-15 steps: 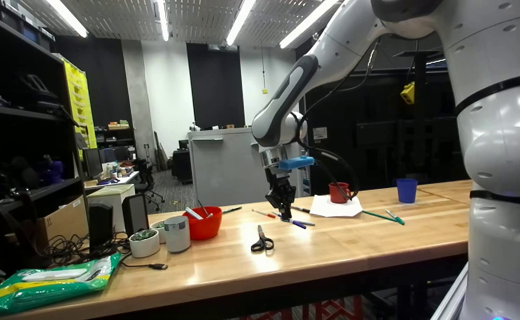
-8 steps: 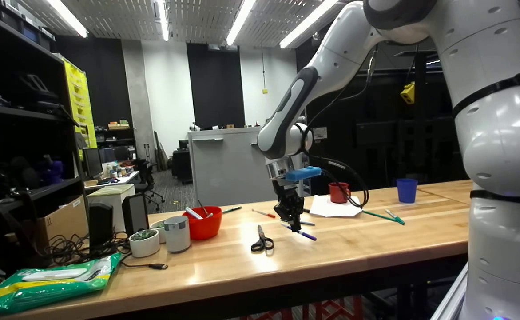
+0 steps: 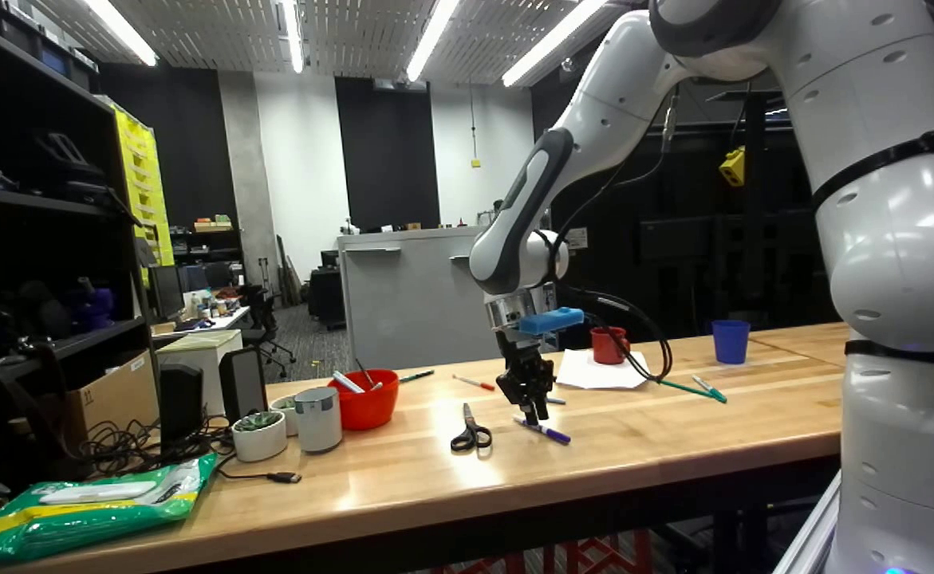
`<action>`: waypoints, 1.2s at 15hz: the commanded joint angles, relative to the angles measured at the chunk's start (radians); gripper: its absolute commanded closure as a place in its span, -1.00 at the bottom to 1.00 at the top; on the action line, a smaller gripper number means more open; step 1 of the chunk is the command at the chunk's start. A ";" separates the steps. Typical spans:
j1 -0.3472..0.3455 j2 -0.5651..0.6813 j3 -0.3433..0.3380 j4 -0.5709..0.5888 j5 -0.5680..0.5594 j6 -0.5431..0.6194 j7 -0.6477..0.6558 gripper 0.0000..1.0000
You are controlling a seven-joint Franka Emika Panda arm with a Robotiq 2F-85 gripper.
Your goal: Remove one marker from the left red cup, then move it to the left
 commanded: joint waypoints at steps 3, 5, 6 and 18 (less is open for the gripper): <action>0.012 -0.038 0.001 -0.017 0.002 0.020 0.001 -0.48; 0.019 -0.067 0.013 -0.024 0.019 0.024 -0.003 -0.76; 0.023 -0.083 0.022 -0.031 0.036 0.024 -0.005 -0.89; 0.066 -0.180 0.058 -0.132 0.214 0.037 0.081 0.47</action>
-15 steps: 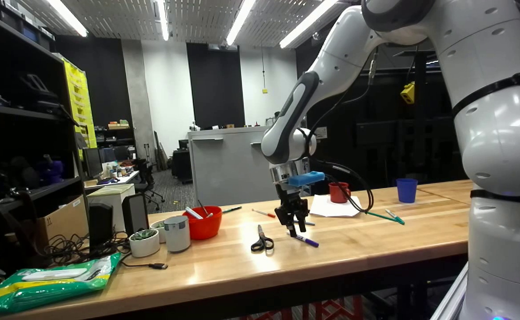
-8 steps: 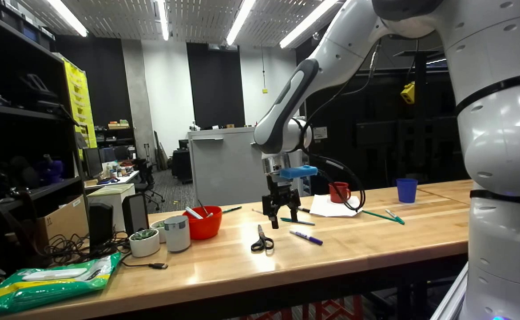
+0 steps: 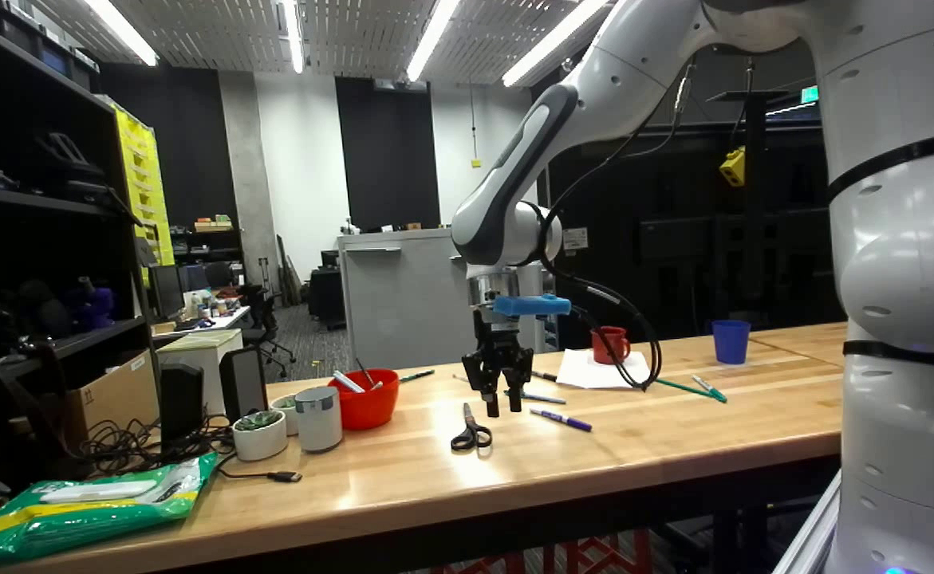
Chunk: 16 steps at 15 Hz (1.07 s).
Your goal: Remove one marker from the left red cup, then move it to the left
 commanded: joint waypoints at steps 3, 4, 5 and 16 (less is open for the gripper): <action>0.003 -0.024 -0.011 -0.059 0.007 0.028 0.035 0.91; 0.003 -0.019 -0.012 -0.057 0.007 0.028 0.032 1.00; 0.004 -0.015 -0.012 -0.050 0.003 0.027 0.032 1.00; -0.002 0.099 -0.018 0.215 -0.143 0.034 -0.110 -0.54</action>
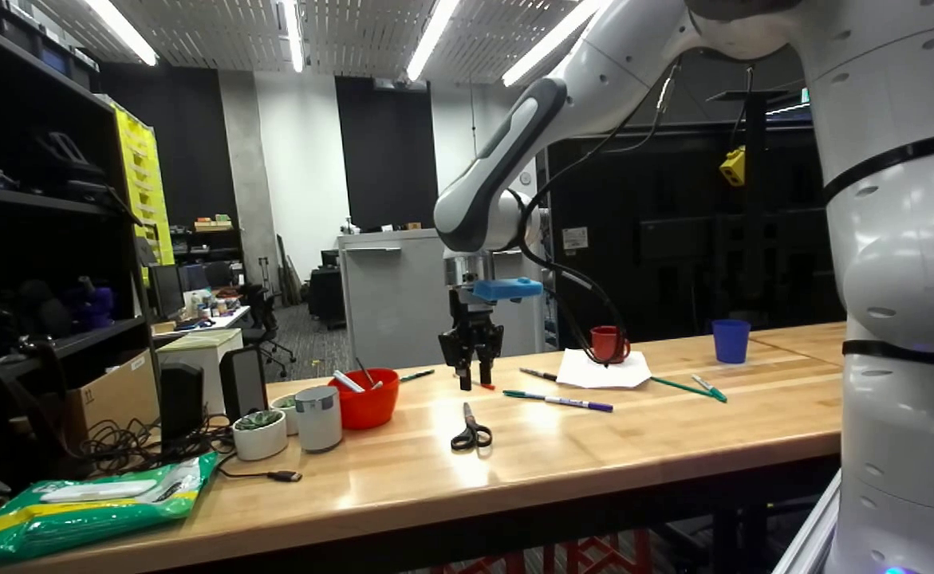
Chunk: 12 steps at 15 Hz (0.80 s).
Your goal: Remove one marker from the left red cup, then move it to the left
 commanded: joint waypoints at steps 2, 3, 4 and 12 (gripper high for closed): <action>-0.038 0.070 -0.032 0.090 -0.031 0.002 -0.118 -0.80; -0.047 0.076 -0.038 0.096 -0.032 0.000 -0.133 -0.94; -0.058 0.085 -0.046 0.102 -0.035 0.002 -0.149 -0.98; -0.132 0.115 -0.090 0.103 -0.039 0.000 -0.213 -1.00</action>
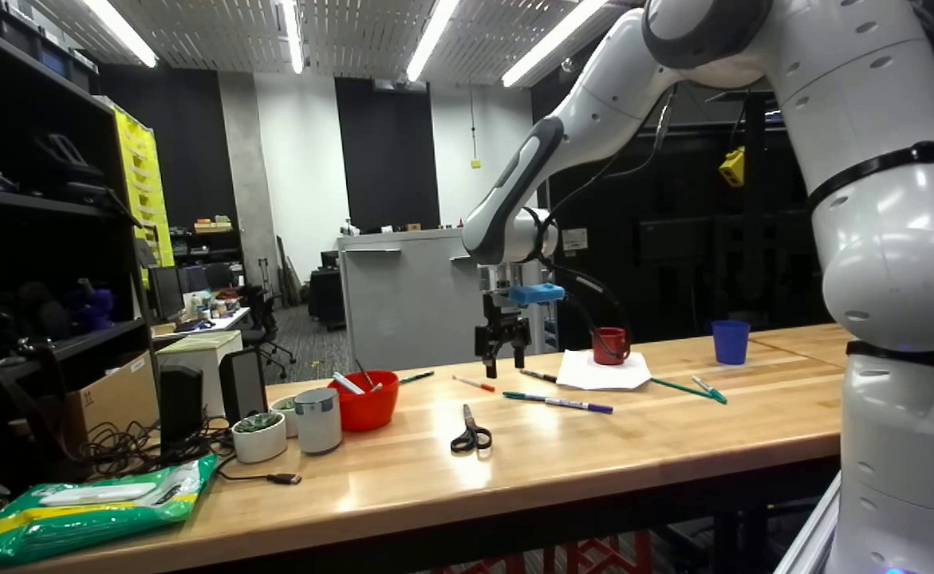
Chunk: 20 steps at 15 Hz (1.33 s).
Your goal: Remove one marker from the left red cup, then move it to the left
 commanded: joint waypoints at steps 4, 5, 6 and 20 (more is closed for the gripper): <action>-0.029 -0.014 -0.035 -0.025 -0.030 -0.012 -0.007 -0.50; -0.034 -0.017 -0.042 -0.030 -0.035 -0.011 -0.009 -0.48; -0.039 -0.018 -0.048 -0.036 -0.039 -0.010 -0.010 -0.39; -0.078 -0.021 -0.058 -0.142 -0.015 0.006 -0.063 0.11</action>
